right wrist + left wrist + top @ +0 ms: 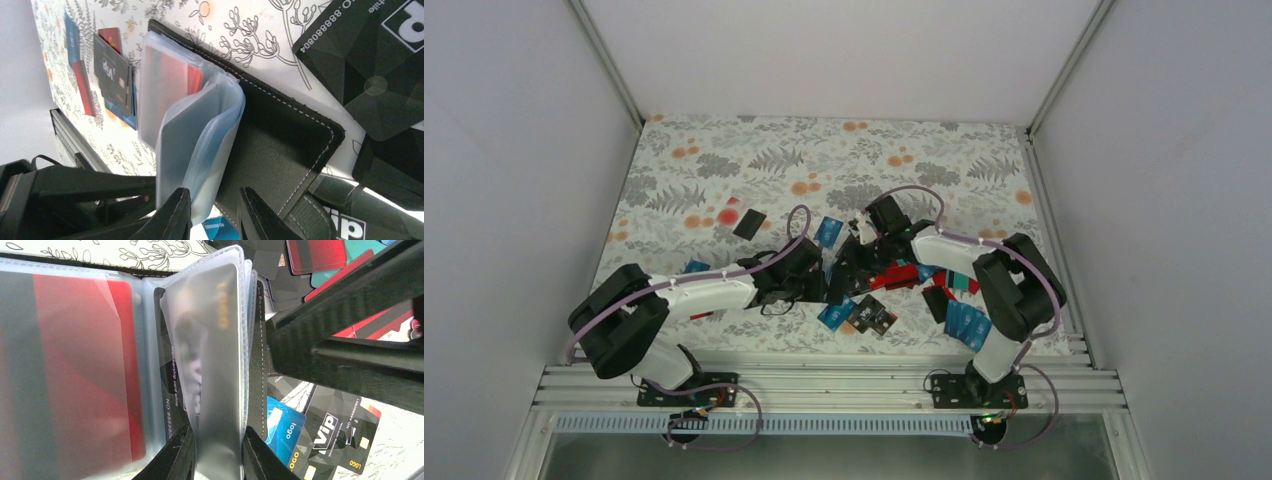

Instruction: Put the credit cards into the card holder

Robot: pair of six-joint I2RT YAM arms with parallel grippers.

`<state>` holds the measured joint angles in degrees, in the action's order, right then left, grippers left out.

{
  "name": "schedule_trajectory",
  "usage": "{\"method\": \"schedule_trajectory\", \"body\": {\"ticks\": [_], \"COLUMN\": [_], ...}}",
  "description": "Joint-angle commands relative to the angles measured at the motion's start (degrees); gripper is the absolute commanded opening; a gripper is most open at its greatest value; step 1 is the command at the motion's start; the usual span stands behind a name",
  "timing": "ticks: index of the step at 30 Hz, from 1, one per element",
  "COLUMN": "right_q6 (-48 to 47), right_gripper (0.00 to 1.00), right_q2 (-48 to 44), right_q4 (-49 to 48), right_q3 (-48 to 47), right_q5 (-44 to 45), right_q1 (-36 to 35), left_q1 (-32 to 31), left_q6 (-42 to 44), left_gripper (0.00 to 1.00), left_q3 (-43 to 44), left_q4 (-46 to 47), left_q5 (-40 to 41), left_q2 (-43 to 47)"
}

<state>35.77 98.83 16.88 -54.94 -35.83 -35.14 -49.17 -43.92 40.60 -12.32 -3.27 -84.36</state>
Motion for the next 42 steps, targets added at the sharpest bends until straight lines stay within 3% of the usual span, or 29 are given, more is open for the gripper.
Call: {"method": "schedule_trajectory", "body": {"ticks": [1, 18, 27, 42], "right_q6": [0.64, 0.51, -0.28, -1.89], "right_gripper": [0.26, 0.24, 0.05, 0.04], "right_q2": [2.32, 7.48, 9.99, 8.77], "right_q4": [-0.95, 0.38, 3.26, 5.50], "right_q3": [-2.28, -5.19, -4.71, -4.76], "right_q5": [0.00, 1.64, 6.40, 8.12], "right_q1": [-0.96, -1.87, -2.31, -2.31], "left_q1": [0.71, 1.00, 2.25, 16.82], "left_q6": [1.04, 1.65, 1.07, 2.89], "left_gripper": [0.22, 0.21, 0.21, 0.22], "left_q3": [-1.15, -1.59, -1.64, -8.84], "left_q4": [0.82, 1.00, -1.13, -9.96], "left_q5": [-0.48, -0.87, -0.53, 3.95], "left_q2": [0.92, 0.80, 3.15, 9.73]}}
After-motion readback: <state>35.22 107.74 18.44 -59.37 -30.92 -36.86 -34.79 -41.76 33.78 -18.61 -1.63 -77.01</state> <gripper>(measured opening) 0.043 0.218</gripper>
